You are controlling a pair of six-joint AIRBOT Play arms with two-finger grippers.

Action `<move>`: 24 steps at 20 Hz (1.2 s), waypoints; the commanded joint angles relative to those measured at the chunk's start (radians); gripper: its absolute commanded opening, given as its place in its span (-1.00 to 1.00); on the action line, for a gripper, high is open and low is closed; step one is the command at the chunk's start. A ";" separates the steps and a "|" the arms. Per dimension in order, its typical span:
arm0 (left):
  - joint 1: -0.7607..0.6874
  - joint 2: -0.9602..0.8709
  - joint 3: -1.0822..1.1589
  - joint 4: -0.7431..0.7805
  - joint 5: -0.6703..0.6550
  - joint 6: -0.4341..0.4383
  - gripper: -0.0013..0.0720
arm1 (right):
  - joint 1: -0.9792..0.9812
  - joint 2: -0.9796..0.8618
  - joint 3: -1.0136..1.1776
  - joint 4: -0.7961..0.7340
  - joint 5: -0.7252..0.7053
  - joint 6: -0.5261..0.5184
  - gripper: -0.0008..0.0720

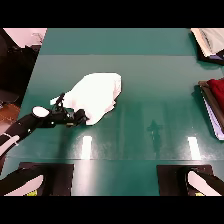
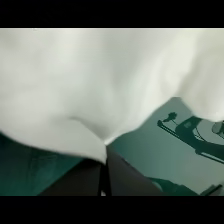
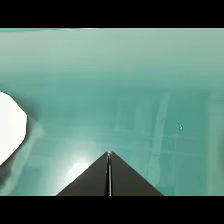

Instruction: Fold the shirts.

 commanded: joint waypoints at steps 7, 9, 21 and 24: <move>0.001 0.121 0.797 0.316 -0.246 0.040 -0.91 | 0.069 -0.004 -0.170 0.182 -0.119 0.000 0.01; 0.001 0.121 0.962 0.466 -0.260 -0.007 -0.91 | 0.141 -0.042 -0.251 0.183 -0.142 0.000 0.27; 0.001 0.120 1.064 0.734 -0.444 -0.071 -0.91 | 0.568 -0.629 -0.212 0.466 -0.349 -0.158 0.70; 0.001 0.120 1.064 0.734 -0.444 -0.071 -0.91 | 0.613 -0.752 -0.076 0.470 -0.352 -0.158 0.70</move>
